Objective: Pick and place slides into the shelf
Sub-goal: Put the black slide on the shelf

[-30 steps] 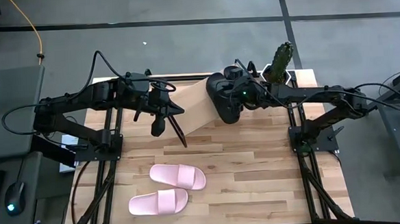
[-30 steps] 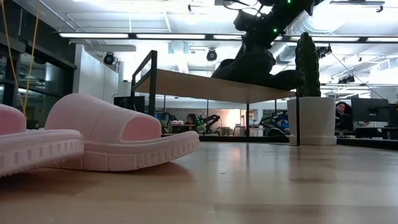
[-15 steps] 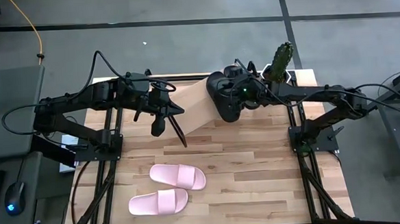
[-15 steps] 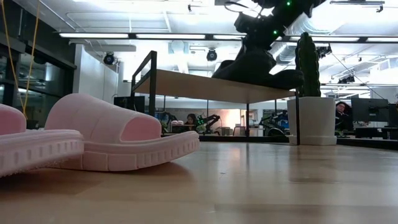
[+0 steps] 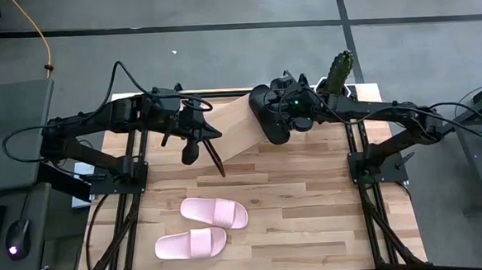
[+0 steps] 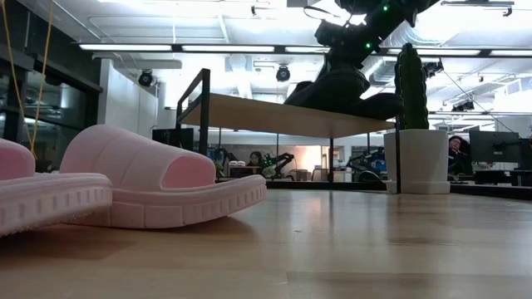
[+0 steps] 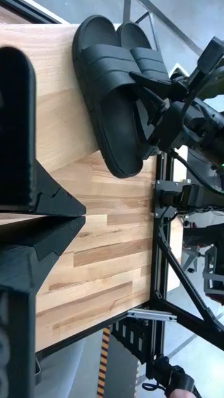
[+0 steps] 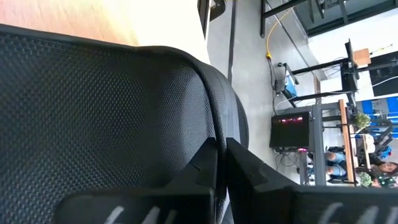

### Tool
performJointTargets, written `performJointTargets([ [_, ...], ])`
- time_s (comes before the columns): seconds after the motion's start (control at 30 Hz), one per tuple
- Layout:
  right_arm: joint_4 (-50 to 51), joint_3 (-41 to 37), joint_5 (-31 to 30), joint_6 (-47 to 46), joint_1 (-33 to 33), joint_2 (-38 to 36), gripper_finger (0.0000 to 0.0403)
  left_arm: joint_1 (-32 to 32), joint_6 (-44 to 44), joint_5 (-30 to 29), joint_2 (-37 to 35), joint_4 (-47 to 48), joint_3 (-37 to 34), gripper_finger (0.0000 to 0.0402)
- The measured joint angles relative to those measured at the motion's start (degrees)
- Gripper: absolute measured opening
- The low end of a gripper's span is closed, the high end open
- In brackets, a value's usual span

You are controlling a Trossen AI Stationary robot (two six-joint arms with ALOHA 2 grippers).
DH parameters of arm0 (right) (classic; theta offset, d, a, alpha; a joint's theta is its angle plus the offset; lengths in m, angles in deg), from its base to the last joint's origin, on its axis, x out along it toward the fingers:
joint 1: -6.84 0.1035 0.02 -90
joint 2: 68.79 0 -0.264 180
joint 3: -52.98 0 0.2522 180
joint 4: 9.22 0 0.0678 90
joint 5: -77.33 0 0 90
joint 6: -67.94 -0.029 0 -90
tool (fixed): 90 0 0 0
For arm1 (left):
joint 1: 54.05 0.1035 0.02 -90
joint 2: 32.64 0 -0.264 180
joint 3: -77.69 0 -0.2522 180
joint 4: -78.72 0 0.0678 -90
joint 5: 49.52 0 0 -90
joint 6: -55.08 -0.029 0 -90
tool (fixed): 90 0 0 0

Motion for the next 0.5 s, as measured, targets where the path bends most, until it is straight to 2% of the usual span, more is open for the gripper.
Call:
performJointTargets([
  [0.33,3.0,-0.1,-3.5,-2.9,0.0,0.0,0.0003,0.0,0.0,0.0,0.0,0.5,0.0,0.0001],
  [0.5,3.9,-0.1,-3.7,-5.3,0.2,-0.6,0.0029,0.0,0.0,0.0,0.0,0.5,0.0,0.0001],
])
